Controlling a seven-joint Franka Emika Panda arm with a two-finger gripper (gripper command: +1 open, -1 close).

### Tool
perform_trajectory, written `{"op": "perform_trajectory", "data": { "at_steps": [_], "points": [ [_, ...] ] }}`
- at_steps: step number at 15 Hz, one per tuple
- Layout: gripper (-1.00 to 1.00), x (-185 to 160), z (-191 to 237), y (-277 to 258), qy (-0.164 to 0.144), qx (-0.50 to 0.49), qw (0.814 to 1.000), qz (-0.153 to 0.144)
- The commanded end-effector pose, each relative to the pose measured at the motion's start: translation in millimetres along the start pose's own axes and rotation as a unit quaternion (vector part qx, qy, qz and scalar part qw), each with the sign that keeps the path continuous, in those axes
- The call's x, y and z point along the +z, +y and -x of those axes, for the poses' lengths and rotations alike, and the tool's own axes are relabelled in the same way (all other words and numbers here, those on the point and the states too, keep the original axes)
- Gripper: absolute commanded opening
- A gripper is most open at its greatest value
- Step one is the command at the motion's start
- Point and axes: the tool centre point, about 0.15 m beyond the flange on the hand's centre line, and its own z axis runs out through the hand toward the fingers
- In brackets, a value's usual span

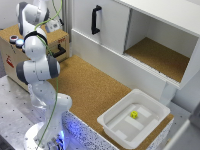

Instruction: Push down the blue button to turn off the blue light

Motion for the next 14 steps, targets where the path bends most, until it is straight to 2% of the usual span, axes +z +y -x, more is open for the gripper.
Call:
{"op": "perform_trajectory", "data": {
  "at_steps": [1,2,3,4,7,8,9,11,12,13,14],
  "points": [
    [1.0,5,-83,10,-0.201,0.102,0.974,-0.038],
    [1.0,10,-84,6,-0.201,0.122,0.971,-0.032],
    [1.0,17,-82,-1,-0.185,0.153,0.97,-0.033],
    [1.0,24,-81,-7,-0.189,0.173,0.966,-0.028],
    [1.0,32,-75,-22,-0.154,0.223,0.962,-0.006],
    [-1.0,29,-71,-30,-0.153,0.239,0.959,0.018],
    [-1.0,26,-70,-36,-0.147,0.245,0.957,0.042],
    [-1.0,23,-74,-53,-0.158,0.249,0.95,0.098],
    [-1.0,26,-74,-58,-0.149,0.252,0.95,0.111],
    [-1.0,36,-75,-60,-0.141,0.259,0.949,0.11],
    [-1.0,49,-76,-58,-0.136,0.257,0.952,0.091]
  ]
}}
